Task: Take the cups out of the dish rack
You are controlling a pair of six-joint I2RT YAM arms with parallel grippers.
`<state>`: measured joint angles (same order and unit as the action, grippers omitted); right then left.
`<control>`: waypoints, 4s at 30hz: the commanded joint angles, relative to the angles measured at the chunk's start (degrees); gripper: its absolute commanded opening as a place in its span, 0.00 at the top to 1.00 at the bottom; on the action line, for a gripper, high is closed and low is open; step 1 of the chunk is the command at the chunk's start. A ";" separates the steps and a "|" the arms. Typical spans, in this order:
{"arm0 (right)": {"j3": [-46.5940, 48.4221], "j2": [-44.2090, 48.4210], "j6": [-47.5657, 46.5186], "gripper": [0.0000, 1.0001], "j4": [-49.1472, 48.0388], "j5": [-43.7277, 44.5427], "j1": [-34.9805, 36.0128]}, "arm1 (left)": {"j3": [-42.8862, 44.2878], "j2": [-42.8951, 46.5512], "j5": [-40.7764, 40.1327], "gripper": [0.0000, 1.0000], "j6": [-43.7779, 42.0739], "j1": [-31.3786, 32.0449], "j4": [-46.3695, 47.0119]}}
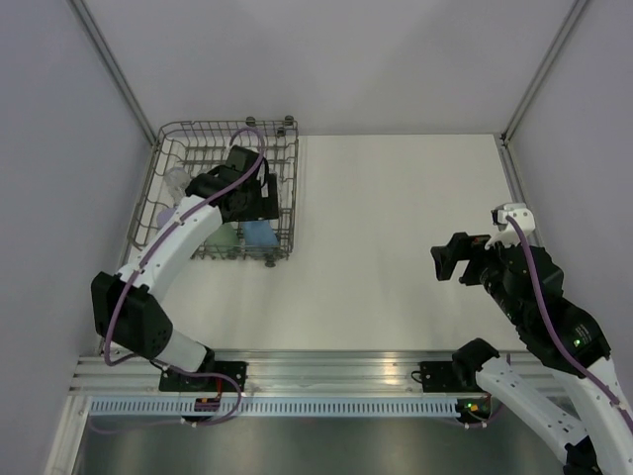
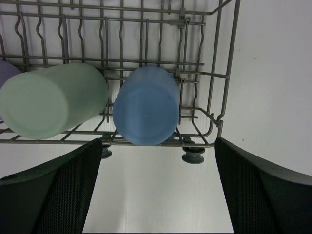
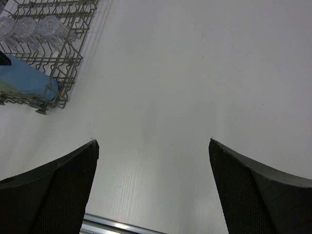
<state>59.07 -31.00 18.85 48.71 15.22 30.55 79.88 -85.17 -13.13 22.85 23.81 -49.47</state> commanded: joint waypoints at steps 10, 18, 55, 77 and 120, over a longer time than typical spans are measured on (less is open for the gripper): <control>0.87 0.15 0.75 0.02 0.51 -2.30 0.04 | -1.48 -5.62 1.78 0.00 -1.85 -1.75 4.56; 0.87 0.15 0.66 0.02 0.33 -2.48 0.04 | -3.67 -7.73 5.21 0.09 -0.97 -3.60 7.02; -7.12 2.17 9.44 0.02 -20.82 -19.50 0.04 | -4.01 23.19 42.08 0.98 10.61 -3.33 22.89; -18.02 -6.68 37.65 0.22 -70.76 -49.06 0.13 | -28.55 26.37 61.12 0.98 50.89 1.58 78.49; 24.39 -46.58 -6.01 0.99 -13.92 -20.77 0.04 | -7.01 30.58 1.36 0.00 6.87 5.54 5.63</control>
<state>75.35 -72.49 18.87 25.28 -11.64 30.61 70.74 -55.55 -1.76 38.37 29.34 -34.68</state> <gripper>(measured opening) 0.030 0.993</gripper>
